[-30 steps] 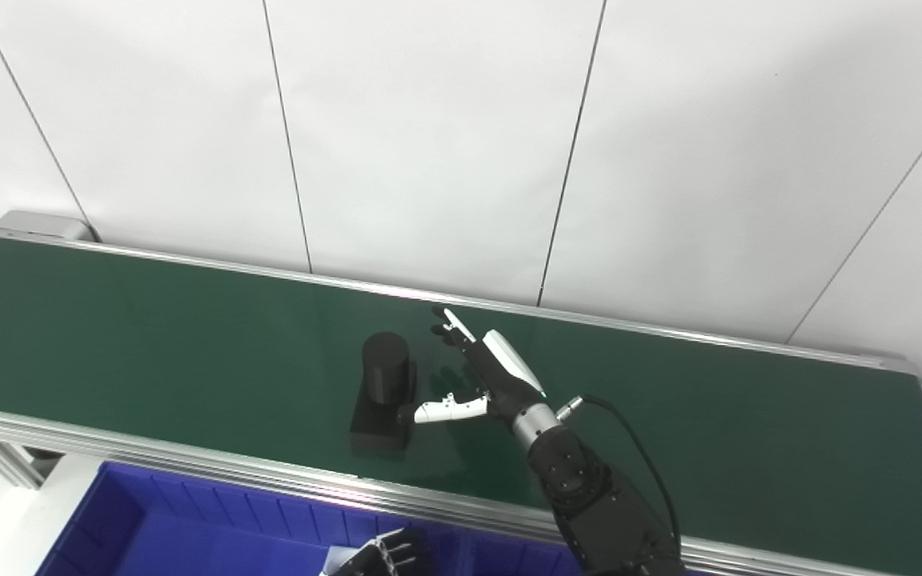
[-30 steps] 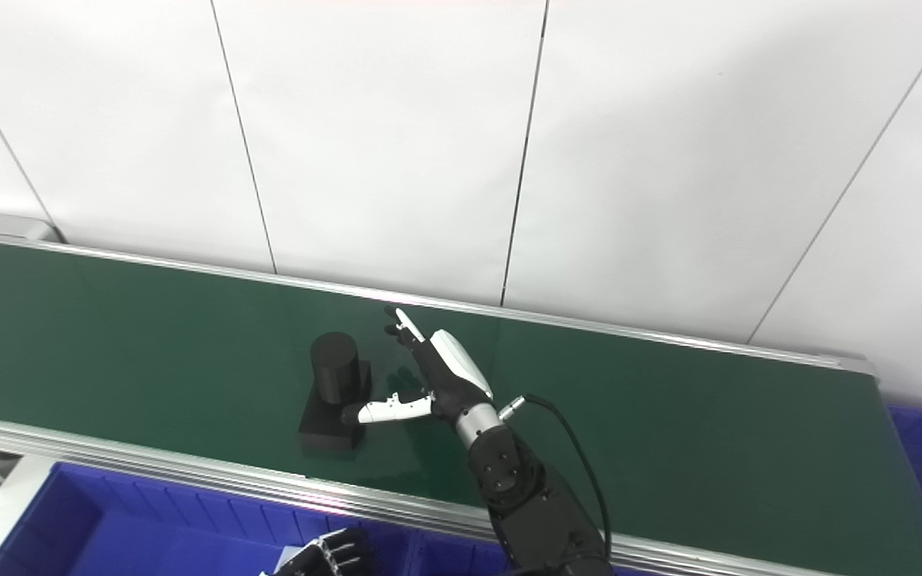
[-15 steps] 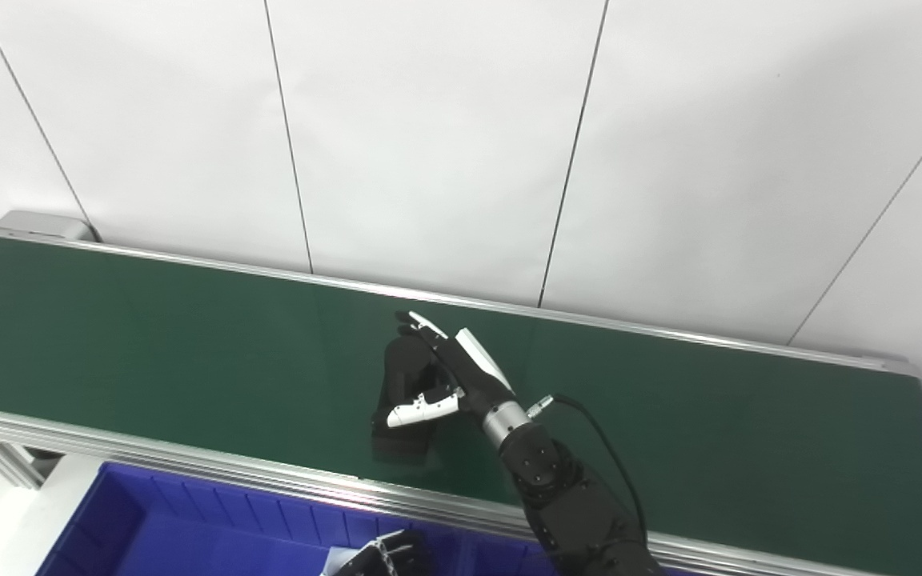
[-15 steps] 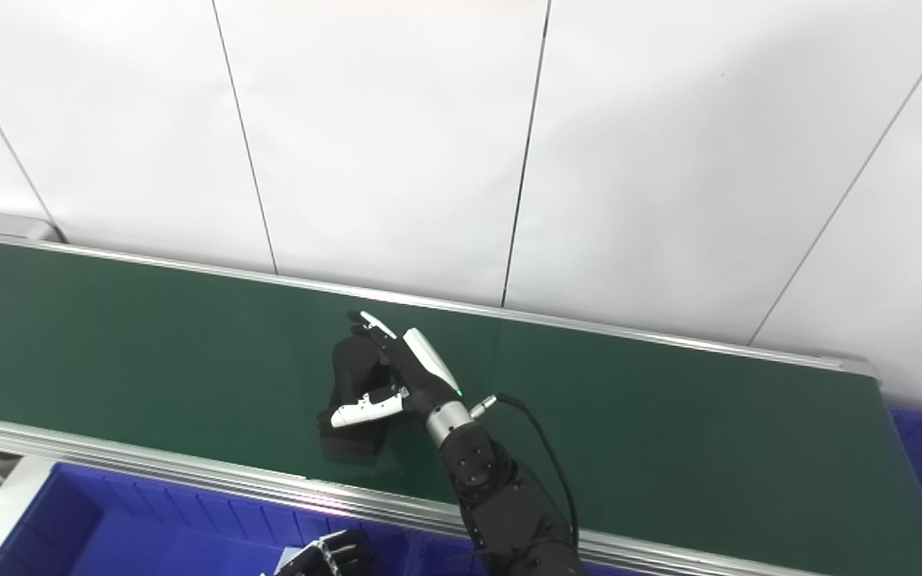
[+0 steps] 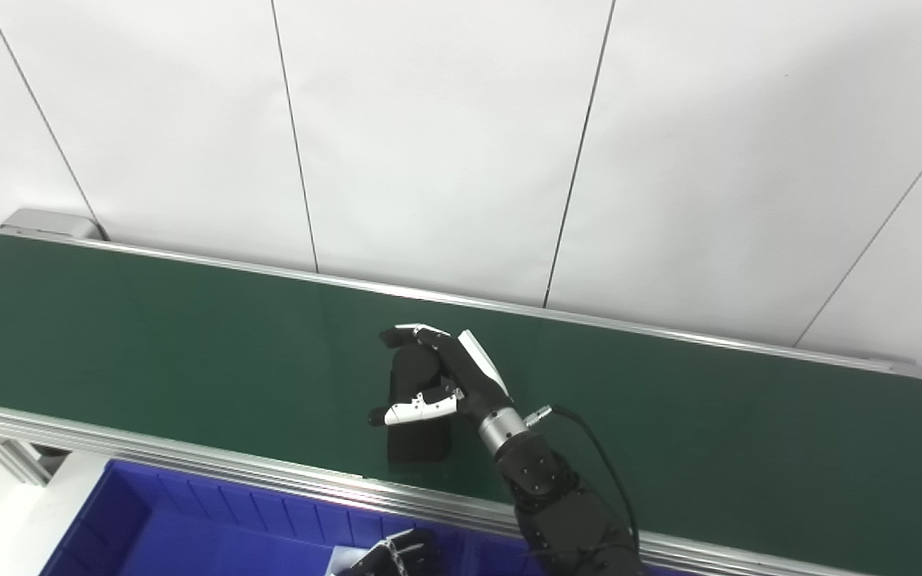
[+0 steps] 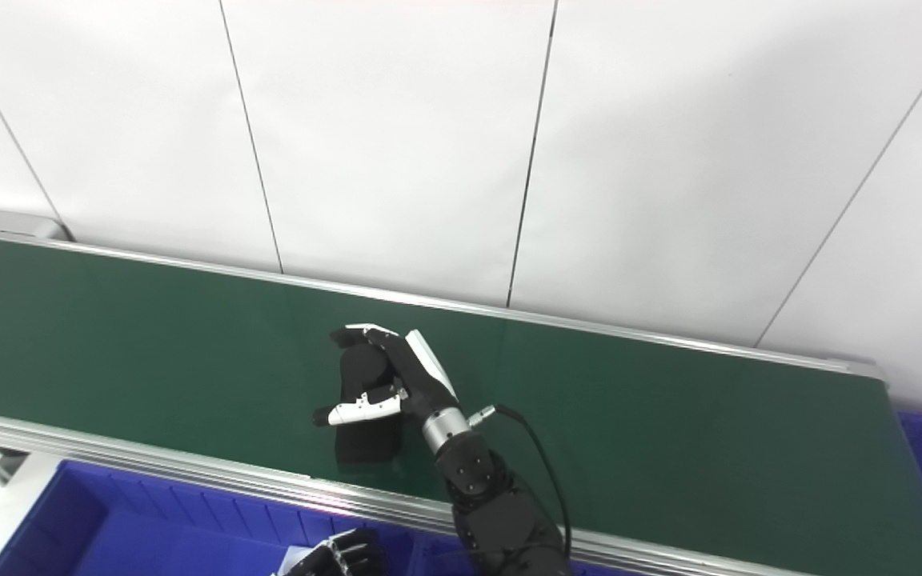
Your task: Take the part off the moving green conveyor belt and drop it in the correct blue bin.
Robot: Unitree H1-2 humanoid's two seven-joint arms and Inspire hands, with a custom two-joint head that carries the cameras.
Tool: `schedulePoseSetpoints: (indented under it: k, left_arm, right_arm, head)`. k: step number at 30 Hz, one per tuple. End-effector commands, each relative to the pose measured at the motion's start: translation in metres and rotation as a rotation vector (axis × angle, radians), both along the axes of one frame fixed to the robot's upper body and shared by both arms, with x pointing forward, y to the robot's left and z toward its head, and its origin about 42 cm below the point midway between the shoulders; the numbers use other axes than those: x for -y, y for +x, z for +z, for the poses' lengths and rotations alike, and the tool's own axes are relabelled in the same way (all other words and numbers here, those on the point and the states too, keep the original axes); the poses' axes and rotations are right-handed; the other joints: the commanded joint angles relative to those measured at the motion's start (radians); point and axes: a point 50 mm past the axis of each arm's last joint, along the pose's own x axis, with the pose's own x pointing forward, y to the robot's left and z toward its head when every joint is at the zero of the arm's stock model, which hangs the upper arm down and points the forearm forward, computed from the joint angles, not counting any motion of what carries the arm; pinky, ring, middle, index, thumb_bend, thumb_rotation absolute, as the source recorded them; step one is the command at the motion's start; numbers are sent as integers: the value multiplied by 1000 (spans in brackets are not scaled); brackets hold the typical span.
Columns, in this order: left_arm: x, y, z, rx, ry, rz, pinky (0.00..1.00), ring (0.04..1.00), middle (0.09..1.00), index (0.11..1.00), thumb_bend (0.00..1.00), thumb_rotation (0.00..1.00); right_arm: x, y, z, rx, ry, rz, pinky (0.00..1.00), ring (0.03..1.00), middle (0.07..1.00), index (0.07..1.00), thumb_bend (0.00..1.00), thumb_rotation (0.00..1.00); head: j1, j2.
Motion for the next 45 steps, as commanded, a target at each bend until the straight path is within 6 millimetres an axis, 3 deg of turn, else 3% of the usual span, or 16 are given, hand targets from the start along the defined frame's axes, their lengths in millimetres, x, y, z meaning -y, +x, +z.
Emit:
schedulePoseSetpoints:
  k: [1, 3, 6, 9, 23, 28, 35, 36, 37, 38, 45]
  left_arm:
    - [2, 3, 10, 67, -1, 15, 702, 674, 684, 712, 598, 0]
    - [2, 3, 10, 65, -1, 16, 725, 681, 687, 713, 602, 0]
    - [2, 2, 9, 62, 3, 18, 718, 682, 686, 711, 599, 0]
    - [1, 3, 8, 63, 6, 10, 722, 683, 690, 713, 597, 0]
    - [-6, 11, 6, 69, 7, -10, 728, 685, 693, 713, 582, 0]
    - [-14, 14, 6, 75, 16, -21, 729, 698, 705, 719, 576, 0]
    - [-22, 17, 5, 86, 4, -52, 709, 707, 708, 725, 550, 0]
    - [-22, 17, 5, 83, 1, -56, 711, 702, 709, 725, 553, 0]
    - [-23, 17, 5, 80, -2, -57, 713, 698, 709, 725, 557, 0]
    - [-24, 17, 5, 76, -1, -60, 714, 696, 708, 724, 562, 0]
    - [-32, 18, 10, 76, 17, -71, 694, 684, 704, 724, 573, 0]
  right_arm:
    - [-19, 4, 27, 105, 97, -21, 327, 458, 519, 396, 557, 0]
    - [-19, 2, 26, 100, 127, -61, 187, 442, 492, 231, 531, 0]
    - [-17, -2, 24, 96, 159, -101, 99, 440, 491, 137, 526, 0]
    - [-16, -4, 24, 100, 170, -104, 73, 439, 492, 107, 526, 0]
    - [-4, -27, 42, 307, 198, -160, 84, 437, 494, 134, 526, 0]
    - [13, -42, 56, 414, 238, -204, 75, 435, 497, 134, 526, 0]
    - [52, -88, 69, 497, 312, -297, 61, 433, 500, 136, 525, 0]
    - [57, -94, 68, 497, 313, -300, 58, 265, 486, 132, 537, 0]
    - [60, -99, 67, 496, 311, -304, 56, 160, 477, 130, 545, 0]
    - [65, -106, 66, 494, 298, -315, 56, 126, 474, 129, 547, 0]
    - [101, -151, 40, 443, 235, -390, 68, 105, 470, 137, 550, 0]
  head:
    - [0, -1]
    - [-1, 0]
    - [-4, 3]
    - [-10, 1]
    - [-46, -8]
    - [-98, -11]
    - [-169, -2]
    - [-169, -2]
    - [-179, 1]
    - [-185, 6]
    - [-232, 29]
